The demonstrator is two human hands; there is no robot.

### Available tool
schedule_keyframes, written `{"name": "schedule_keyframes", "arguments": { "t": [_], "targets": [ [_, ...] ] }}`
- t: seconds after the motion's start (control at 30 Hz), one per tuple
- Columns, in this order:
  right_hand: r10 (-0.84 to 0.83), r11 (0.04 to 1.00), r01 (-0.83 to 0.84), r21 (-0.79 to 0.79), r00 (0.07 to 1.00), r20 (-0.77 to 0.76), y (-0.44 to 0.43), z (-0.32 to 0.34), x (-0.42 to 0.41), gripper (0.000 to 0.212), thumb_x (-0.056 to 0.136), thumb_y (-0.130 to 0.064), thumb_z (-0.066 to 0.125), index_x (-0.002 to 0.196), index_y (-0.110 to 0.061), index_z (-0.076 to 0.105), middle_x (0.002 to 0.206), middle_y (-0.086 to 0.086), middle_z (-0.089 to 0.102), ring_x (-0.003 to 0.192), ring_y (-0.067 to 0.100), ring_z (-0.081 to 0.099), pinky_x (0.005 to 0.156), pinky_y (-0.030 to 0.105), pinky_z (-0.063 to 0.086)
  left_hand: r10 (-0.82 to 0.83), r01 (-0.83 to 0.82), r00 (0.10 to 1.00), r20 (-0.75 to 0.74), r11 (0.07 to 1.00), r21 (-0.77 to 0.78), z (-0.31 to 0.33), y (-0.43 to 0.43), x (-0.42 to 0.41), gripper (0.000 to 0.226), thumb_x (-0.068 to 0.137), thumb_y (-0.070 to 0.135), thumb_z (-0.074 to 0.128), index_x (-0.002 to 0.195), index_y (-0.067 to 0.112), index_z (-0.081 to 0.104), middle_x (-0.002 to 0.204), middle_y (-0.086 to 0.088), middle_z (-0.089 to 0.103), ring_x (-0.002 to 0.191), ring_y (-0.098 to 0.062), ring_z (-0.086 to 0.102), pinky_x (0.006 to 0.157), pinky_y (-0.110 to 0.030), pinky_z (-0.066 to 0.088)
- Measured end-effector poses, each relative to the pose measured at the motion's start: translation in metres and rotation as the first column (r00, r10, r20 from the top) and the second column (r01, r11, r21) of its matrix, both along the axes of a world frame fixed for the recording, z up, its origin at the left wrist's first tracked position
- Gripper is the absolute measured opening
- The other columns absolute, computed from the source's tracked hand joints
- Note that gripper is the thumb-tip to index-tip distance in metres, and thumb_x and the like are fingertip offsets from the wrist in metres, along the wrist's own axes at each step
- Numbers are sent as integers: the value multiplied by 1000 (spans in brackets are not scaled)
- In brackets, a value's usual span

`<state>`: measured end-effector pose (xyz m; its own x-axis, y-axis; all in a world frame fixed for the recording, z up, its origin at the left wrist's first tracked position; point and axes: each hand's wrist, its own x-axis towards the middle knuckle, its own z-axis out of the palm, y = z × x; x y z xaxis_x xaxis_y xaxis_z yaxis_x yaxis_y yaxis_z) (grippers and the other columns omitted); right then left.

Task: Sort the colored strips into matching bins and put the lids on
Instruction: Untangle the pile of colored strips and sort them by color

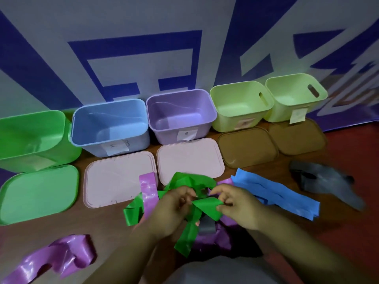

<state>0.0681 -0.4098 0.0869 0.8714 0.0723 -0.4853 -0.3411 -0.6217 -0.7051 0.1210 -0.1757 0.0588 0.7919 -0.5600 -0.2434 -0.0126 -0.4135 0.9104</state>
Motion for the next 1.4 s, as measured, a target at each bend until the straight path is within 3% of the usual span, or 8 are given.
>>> {"name": "schedule_keyframes", "arguments": {
  "t": [0.1, 0.4, 0.63, 0.8, 0.93, 1.07, 1.23, 1.4],
  "targets": [
    [46, 989, -45, 137, 999, 0, -7, 12, 5, 38, 86, -8, 68, 115, -31, 62, 73, -11, 62, 72, 10, 61, 74, 32, 51, 44, -44, 999, -8, 998, -40, 18, 3, -1, 26, 96, -1, 54, 101, 23, 64, 83, 4, 64, 66, -7, 54, 60, -24, 45],
    [262, 902, -225, 368, 964, -54, -3, 21, 20, 35, 88, 3, 67, 110, -23, 63, 67, -9, 57, 69, 15, 50, 71, 26, 42, 243, -251, 965, 96, 965, 82, 55, 30, -43, 22, 92, 7, 63, 94, 28, 69, 91, 12, 69, 85, -6, 66, 78, -26, 54],
    [441, 828, -378, 414, 895, -63, 41, 21, 32, 38, 84, 12, 66, 106, -19, 65, 71, -13, 57, 62, -4, 49, 61, 11, 41, 489, -500, 866, 107, 843, 199, 65, 79, -86, 26, 93, 5, 64, 89, 30, 70, 88, 8, 68, 80, -3, 64, 71, -20, 52],
    [472, 822, -433, 369, 882, -16, 93, 13, 32, 35, 83, 1, 72, 96, -31, 72, 81, -4, 59, 75, 5, 54, 72, 20, 47, 566, -569, 819, 96, 779, 266, 64, 125, -103, 22, 93, 3, 63, 90, 24, 71, 88, 0, 69, 75, -6, 62, 66, -15, 50],
    [459, 836, -417, 357, 888, -36, 148, 6, 25, 26, 87, 1, 67, 97, -23, 71, 77, -2, 53, 58, 0, 48, 52, 13, 42, 597, -588, 799, 73, 750, 302, 48, 176, -119, 31, 93, 4, 62, 89, 35, 68, 86, 4, 70, 73, -2, 63, 67, -16, 51],
    [461, 856, -430, 286, 886, -48, 212, -11, 11, 23, 87, -4, 68, 96, -24, 69, 73, -5, 55, 64, 13, 45, 60, 27, 39, 549, -532, 832, 77, 750, 393, 30, 239, -128, 32, 92, 1, 59, 87, 32, 66, 76, 8, 64, 62, 1, 57, 56, -13, 45],
    [464, 885, -460, 75, 884, -62, 279, -37, -14, 22, 87, -11, 64, 93, -32, 66, 73, -9, 64, 56, -1, 49, 59, 25, 46, 416, -391, 908, 45, 805, 445, 1, 312, -132, 30, 86, 11, 65, 82, 41, 63, 86, 15, 66, 74, 1, 60, 62, -12, 45],
    [426, 888, -431, -163, 902, -65, 312, -57, -32, 18, 85, -16, 65, 97, -30, 67, 79, -12, 69, 69, 5, 61, 74, 32, 54, 266, -260, 963, 52, 852, 455, -24, 339, -123, 18, 90, 17, 62, 98, 32, 69, 95, 19, 65, 84, 0, 59, 71, -5, 39]
  ]
}}
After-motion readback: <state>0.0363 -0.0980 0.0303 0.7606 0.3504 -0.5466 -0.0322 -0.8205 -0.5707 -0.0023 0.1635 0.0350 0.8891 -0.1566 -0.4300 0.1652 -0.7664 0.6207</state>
